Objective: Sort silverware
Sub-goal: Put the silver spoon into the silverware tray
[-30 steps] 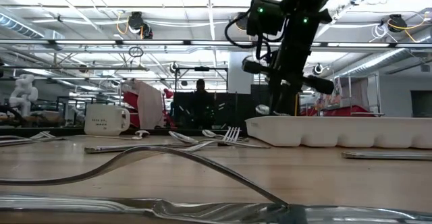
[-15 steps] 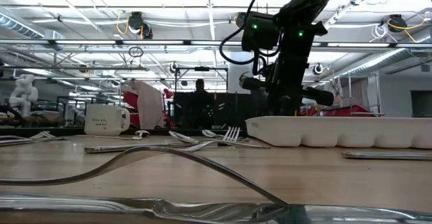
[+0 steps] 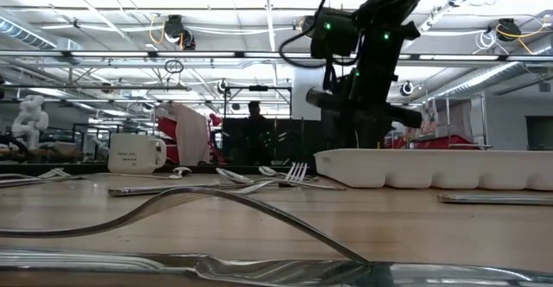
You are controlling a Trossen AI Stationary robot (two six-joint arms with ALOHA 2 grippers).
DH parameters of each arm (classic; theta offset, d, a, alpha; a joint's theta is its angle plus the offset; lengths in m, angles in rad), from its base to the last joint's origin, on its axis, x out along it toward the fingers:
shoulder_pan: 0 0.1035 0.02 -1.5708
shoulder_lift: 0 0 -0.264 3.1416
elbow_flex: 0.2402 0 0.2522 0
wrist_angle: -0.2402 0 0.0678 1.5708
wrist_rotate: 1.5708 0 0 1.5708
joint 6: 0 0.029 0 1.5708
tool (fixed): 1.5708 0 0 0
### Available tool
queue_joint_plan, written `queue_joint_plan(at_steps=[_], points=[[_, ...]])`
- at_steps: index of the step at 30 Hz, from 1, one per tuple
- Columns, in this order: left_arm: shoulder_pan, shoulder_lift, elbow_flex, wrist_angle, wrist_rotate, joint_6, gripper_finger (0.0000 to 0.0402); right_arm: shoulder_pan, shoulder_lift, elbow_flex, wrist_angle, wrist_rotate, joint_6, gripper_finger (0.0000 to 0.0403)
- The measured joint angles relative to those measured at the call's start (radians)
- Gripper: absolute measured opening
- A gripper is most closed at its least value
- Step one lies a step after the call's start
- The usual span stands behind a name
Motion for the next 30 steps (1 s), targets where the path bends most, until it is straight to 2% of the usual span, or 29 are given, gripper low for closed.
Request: queue_joint_plan(at_steps=[7, 11, 14, 16, 20, 23, 27, 30], points=[[-0.211, 0.0, -0.001, -0.032, 0.014, -0.161, 0.0074, 0.01, -0.119, 0.037, -0.001, -0.001, -0.282, 0.0173], [-0.369, -0.001, -0.061, -0.001, -0.09, -0.34, 0.0074, 0.033, -0.201, 0.038, -0.012, 0.009, -0.369, 0.0189], [-0.483, -0.001, -0.159, 0.043, -0.19, -0.465, 0.0074, 0.059, -0.251, 0.038, -0.03, 0.024, -0.399, 0.0199], [-0.547, -0.001, -0.25, 0.111, -0.211, -0.526, 0.0074, 0.076, -0.276, 0.038, -0.028, 0.026, -0.41, 0.0205], [-0.648, 0.001, -0.433, 0.201, -0.21, -0.623, 0.0074, 0.106, -0.297, 0.038, -0.029, 0.025, -0.421, 0.0215], [-0.705, 0.001, -0.544, 0.188, -0.187, -0.732, 0.0074, 0.123, -0.297, 0.038, -0.029, 0.025, -0.43, 0.0217], [-0.797, 0.0, -0.645, 0.208, -0.173, -0.916, 0.0074, 0.14, -0.291, 0.038, -0.031, 0.025, -0.438, 0.0217], [-0.863, 0.0, -0.71, 0.296, -0.168, -1.022, 0.0074, 0.147, -0.291, 0.038, -0.034, 0.026, -0.435, 0.0217]])
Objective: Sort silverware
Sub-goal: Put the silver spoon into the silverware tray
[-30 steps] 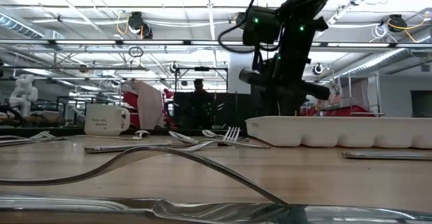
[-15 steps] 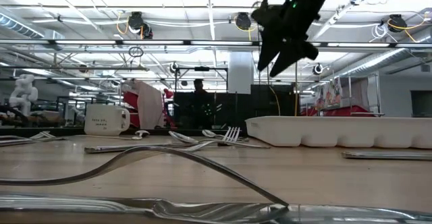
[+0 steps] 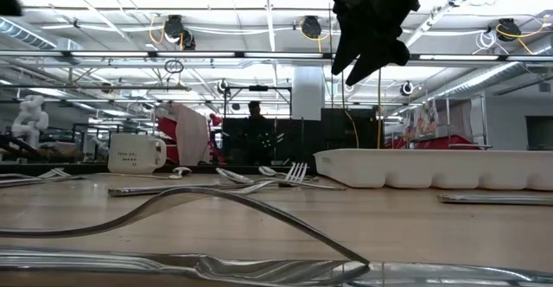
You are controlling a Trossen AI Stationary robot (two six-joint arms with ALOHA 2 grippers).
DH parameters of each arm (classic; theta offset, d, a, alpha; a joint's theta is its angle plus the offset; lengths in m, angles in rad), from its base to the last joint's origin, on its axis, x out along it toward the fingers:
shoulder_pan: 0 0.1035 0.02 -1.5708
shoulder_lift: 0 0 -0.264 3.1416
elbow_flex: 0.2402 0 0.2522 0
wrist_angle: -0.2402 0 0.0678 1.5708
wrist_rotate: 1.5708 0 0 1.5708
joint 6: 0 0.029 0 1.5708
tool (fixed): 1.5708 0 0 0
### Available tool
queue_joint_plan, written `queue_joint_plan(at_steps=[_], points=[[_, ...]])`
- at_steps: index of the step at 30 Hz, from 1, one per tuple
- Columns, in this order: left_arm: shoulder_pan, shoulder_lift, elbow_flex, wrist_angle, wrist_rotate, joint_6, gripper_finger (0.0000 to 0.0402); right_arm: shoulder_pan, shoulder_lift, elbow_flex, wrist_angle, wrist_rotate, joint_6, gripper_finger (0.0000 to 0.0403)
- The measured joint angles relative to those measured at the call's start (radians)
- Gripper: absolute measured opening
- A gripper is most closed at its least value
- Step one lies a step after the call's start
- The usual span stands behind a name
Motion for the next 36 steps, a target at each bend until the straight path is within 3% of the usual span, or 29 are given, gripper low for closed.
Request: queue_joint_plan(at_steps=[7, 17, 36], points=[[-0.125, 0.016, -0.101, 0.236, 0.036, -0.078, 0.0074, 0.004, 0.0, 0.0, -0.012, 0.0, 0.014, 0.0217], [-0.237, 0.132, -0.109, 0.321, 0.057, -0.149, 0.0074, 0.015, 0.0, 0.0, -0.012, -0.001, 0.031, 0.0217], [-0.341, 0.413, -0.107, 0.435, 0.104, -0.081, 0.0074, 0.018, 0.0, 0.0, -0.008, -0.001, 0.049, 0.0217]])
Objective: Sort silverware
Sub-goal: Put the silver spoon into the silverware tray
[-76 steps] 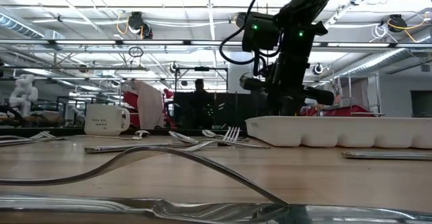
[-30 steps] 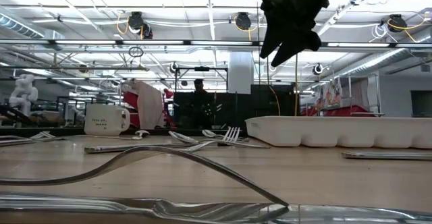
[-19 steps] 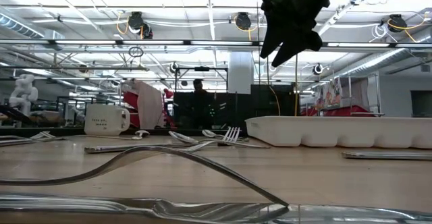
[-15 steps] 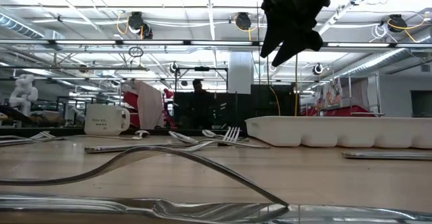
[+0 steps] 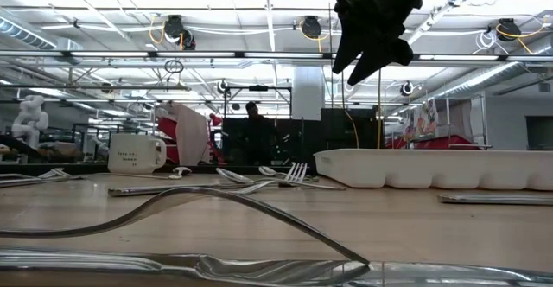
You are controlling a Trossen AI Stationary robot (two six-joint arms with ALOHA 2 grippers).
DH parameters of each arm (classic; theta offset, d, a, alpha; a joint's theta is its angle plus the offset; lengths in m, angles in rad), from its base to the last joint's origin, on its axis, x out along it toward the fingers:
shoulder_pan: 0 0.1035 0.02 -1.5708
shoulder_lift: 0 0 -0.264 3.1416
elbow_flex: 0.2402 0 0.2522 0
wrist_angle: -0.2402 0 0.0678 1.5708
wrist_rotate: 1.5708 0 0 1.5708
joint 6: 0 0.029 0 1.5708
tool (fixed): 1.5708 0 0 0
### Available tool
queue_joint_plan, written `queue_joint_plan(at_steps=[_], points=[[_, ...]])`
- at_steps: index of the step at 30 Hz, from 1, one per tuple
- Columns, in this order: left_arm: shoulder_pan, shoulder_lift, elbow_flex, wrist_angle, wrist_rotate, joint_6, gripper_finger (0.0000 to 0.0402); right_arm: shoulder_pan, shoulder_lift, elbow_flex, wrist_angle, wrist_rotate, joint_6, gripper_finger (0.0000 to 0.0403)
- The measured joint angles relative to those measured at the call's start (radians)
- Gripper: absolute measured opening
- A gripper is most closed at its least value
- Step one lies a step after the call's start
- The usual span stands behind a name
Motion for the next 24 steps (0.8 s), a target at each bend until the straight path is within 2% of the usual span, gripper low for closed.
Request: queue_joint_plan(at_steps=[7, 10, 14, 24], points=[[0.001, 0.056, 0.003, 0.04, 0.002, 0.059, 0.0074, 0.0, 0.0, 0.0, 0.0, -0.002, -0.001, 0.0217], [0.001, 0.059, 0.003, 0.037, 0.003, 0.059, 0.0061, 0.001, 0.0, 0.0, 0.0, -0.003, 0.0, 0.0217], [0.003, 0.049, 0.0, 0.04, 0.03, 0.058, 0.0016, 0.006, 0.0, 0.0, 0.0, -0.003, -0.003, 0.0217], [0.019, -0.021, 0.016, 0.032, 0.049, 0.035, 0.0007, 0.006, 0.0, 0.0, -0.001, -0.004, -0.003, 0.0217]])
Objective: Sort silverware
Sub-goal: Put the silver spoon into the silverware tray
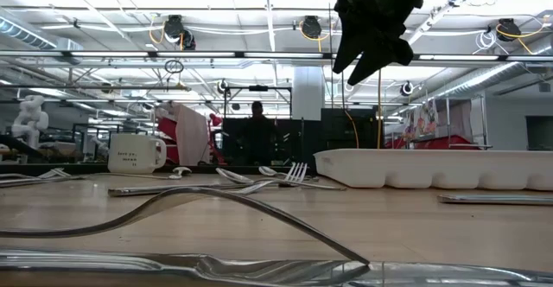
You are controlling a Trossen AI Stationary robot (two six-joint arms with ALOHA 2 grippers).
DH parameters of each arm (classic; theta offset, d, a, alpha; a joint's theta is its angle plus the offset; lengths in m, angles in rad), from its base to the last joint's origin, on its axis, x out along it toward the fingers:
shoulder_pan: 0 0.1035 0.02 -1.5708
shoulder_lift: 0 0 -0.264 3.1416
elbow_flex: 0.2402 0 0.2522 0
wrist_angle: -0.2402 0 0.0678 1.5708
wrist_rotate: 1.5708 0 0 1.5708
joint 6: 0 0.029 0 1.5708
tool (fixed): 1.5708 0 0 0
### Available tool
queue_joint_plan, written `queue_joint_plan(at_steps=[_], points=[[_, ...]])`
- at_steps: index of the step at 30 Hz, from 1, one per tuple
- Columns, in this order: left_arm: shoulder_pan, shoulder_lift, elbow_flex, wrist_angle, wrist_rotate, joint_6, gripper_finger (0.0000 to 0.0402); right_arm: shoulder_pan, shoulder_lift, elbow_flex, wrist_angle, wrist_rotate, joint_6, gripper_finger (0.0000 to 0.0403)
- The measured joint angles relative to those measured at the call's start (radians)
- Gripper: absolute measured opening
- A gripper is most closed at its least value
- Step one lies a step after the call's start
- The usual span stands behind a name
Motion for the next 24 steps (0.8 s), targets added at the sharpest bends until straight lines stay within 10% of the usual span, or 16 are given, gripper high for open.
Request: queue_joint_plan(at_steps=[11, 24], points=[[0.099, -0.12, 0.114, -0.236, -0.028, 0.162, 0.0007, 0.0, 0.0, 0.0, 0.0, 0.003, -0.067, 0.0217], [0.554, -0.144, 0.16, -0.233, 0.004, 1.218, 0.0007, 0.044, 0.0, 0.0, 0.049, -0.223, -0.386, 0.0217]])
